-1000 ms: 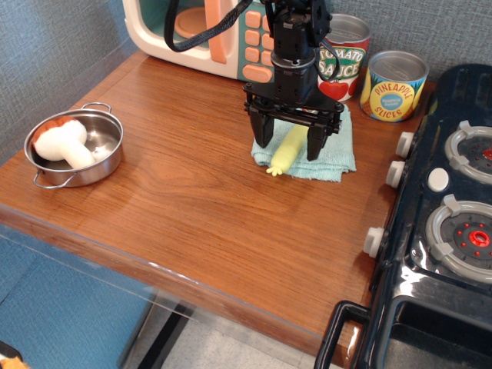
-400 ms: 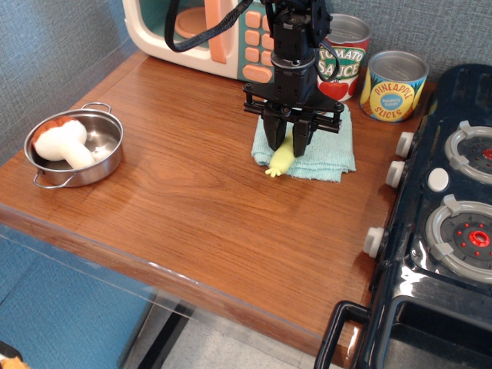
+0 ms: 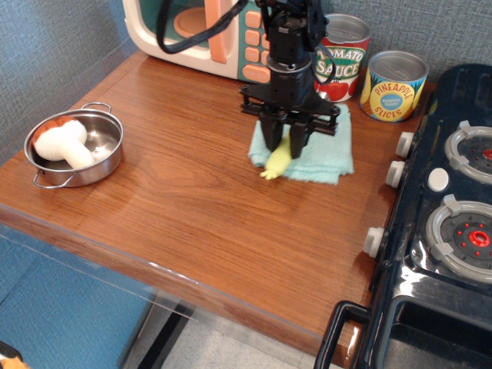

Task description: Place the spoon beside the pot.

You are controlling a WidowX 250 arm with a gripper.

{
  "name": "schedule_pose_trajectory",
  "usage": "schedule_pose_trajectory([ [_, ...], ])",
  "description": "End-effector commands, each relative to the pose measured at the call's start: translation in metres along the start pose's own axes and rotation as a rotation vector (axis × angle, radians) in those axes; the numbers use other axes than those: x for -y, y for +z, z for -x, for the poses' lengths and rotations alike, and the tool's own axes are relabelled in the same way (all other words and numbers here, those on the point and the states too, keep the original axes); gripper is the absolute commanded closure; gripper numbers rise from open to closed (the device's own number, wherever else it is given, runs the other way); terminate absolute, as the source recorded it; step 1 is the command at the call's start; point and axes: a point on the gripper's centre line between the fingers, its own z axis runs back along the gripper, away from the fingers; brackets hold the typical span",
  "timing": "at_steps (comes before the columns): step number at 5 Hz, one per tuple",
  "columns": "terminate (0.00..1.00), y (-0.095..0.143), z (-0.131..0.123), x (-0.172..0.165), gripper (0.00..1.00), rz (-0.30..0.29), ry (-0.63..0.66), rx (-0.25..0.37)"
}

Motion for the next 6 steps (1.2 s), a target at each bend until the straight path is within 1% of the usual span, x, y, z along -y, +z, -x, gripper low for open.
schedule_pose_trajectory([
  [1,0.0,0.06,0.032,-0.068,1.0,-0.024,0.065,0.106],
  [2,0.0,0.044,0.057,-0.115,1.0,-0.051,0.093,0.008],
  [3,0.0,0.031,0.061,-0.139,1.0,-0.058,0.093,-0.041],
  [4,0.0,0.017,0.053,-0.14,1.0,-0.064,0.015,-0.089],
  [5,0.0,0.014,0.051,-0.131,1.0,-0.079,-0.082,-0.122],
  [6,0.0,0.025,0.051,-0.128,0.0,-0.068,-0.114,-0.09],
])
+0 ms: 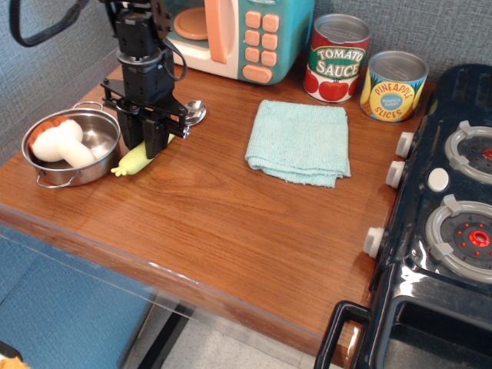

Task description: Place the spoon beside the pot.

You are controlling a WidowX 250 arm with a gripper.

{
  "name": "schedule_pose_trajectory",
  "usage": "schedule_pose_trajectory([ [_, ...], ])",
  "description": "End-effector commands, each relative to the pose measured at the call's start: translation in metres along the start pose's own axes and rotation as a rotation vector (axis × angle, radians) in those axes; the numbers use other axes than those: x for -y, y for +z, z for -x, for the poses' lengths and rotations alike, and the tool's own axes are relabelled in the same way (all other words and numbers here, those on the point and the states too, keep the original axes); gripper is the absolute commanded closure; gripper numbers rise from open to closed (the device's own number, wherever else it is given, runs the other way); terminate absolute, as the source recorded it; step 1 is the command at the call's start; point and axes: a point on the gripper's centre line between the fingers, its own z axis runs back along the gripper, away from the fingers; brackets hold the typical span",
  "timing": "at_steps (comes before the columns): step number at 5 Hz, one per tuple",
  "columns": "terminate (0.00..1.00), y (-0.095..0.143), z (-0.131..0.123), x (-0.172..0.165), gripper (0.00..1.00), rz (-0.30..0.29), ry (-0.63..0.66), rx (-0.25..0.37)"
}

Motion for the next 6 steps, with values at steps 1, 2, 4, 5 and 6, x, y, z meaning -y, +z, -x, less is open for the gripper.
schedule_pose_trajectory([
  [1,0.0,0.053,-0.002,0.01,0.0,-0.041,-0.071,0.139],
  [2,0.0,0.08,0.003,0.01,0.0,-0.049,-0.031,0.226],
  [4,0.0,0.088,0.009,0.012,0.0,-0.075,0.001,0.237],
  [5,0.0,0.088,0.009,0.012,0.0,-0.075,0.001,0.237],
  [6,1.0,0.088,0.009,0.012,0.0,-0.075,0.001,0.237],
])
